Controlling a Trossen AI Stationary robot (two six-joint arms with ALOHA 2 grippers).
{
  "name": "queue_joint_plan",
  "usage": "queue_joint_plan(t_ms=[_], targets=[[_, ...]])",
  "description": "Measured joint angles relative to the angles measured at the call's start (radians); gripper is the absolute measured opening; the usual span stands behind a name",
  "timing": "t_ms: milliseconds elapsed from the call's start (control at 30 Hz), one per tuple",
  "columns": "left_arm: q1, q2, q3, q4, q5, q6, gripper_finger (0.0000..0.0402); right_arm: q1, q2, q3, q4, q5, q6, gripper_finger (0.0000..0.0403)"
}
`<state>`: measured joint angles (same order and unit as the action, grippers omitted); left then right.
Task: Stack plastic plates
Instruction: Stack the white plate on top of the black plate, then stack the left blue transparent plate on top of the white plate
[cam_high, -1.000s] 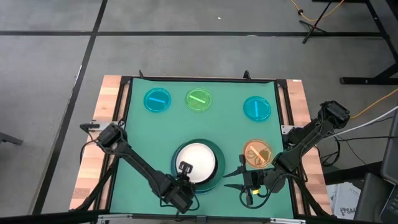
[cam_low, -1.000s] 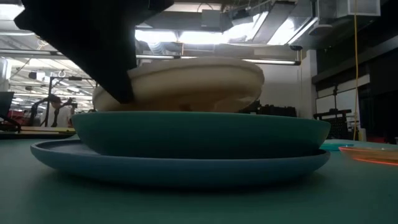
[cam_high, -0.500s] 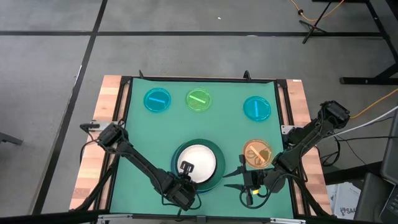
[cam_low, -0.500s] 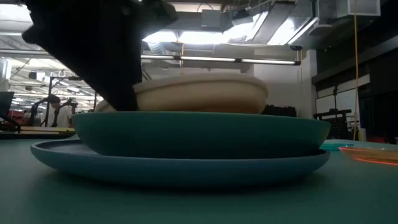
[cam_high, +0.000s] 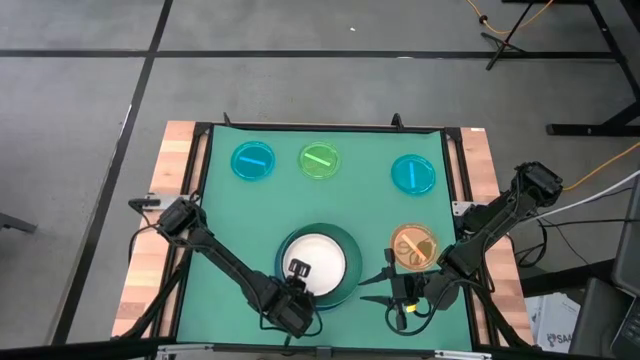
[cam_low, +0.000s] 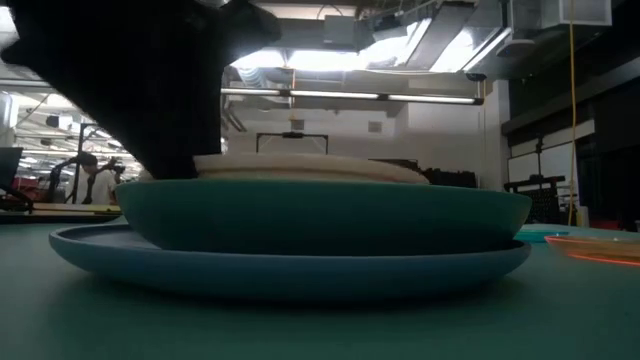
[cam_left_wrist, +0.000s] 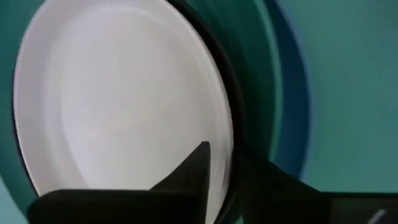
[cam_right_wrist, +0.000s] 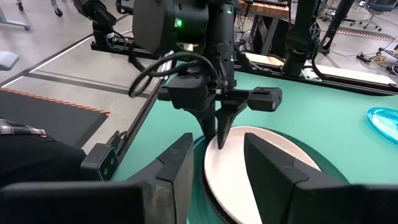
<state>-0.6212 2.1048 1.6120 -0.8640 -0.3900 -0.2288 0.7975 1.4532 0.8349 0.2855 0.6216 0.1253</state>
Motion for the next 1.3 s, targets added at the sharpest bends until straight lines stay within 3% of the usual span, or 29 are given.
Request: queue_joint_plan(t_ms=[267,467,833,1000,1300], targets=[[-0.011,-0.022,0.105,-0.150,0.016,-0.030,0.0080,0.000,0.000,0.000,0.000,0.000,0.000,0.0134],[-0.028,-0.092,0.107,-0.207,-0.005,-0.065,0.0081,0.000,0.000,0.000,0.000,0.000,0.002,0.0134],[-0.014,-0.221,0.089,-0.385,-0.241,-0.172,0.0081,0.000,0.000,0.000,0.000,0.000,0.003,0.0134],[0.020,-0.345,-0.037,-0.376,-0.280,-0.235,0.0081,0.000,0.000,0.000,0.001,0.000,0.004,0.0134],[0.124,-0.648,-0.423,-0.285,-0.280,-0.439,0.0081,0.000,0.000,0.000,0.001,0.000,0.024,0.0134]])
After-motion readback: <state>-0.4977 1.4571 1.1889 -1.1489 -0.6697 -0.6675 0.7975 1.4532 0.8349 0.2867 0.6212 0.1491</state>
